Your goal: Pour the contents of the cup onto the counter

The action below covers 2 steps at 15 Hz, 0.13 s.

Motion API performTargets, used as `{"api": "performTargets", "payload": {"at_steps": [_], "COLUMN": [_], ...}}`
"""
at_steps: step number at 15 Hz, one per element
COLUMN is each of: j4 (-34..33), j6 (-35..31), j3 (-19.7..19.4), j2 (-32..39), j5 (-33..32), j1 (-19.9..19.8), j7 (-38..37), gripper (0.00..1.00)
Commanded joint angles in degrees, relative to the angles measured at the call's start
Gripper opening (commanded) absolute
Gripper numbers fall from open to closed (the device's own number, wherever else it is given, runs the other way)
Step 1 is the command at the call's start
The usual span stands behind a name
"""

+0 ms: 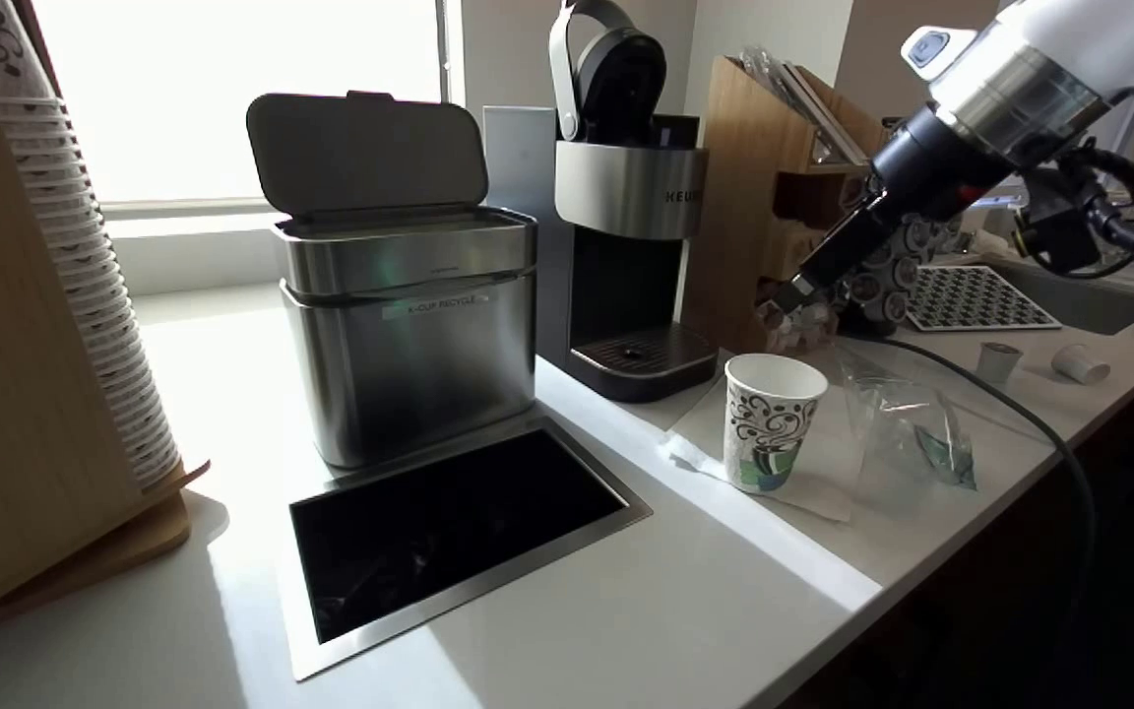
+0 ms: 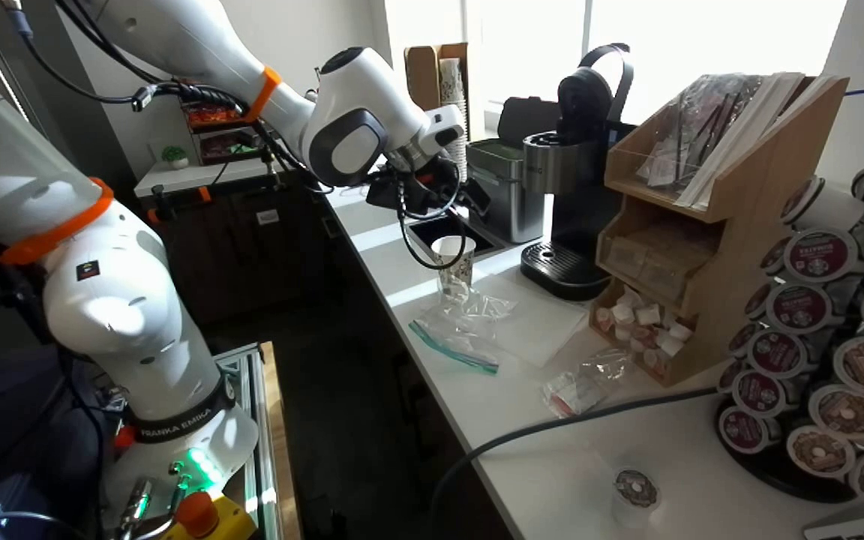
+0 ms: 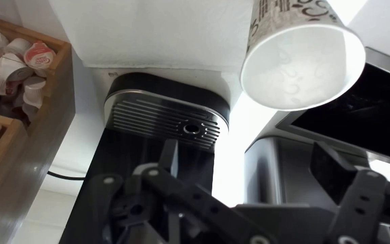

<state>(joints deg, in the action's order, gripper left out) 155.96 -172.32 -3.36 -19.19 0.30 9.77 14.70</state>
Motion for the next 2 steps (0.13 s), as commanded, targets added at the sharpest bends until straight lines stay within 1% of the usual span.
{"api": "performTargets", "payload": {"at_steps": [1, 2], "j4": [-0.1, -0.1], "j6": [0.8, 1.3], "j3": [0.3, 0.4], "j2": [-0.6, -1.0], "j5": [-0.5, -0.4], "j1": [-0.1, -0.2], "j7": [-0.6, -0.7], "gripper": [1.0, 1.0]}}
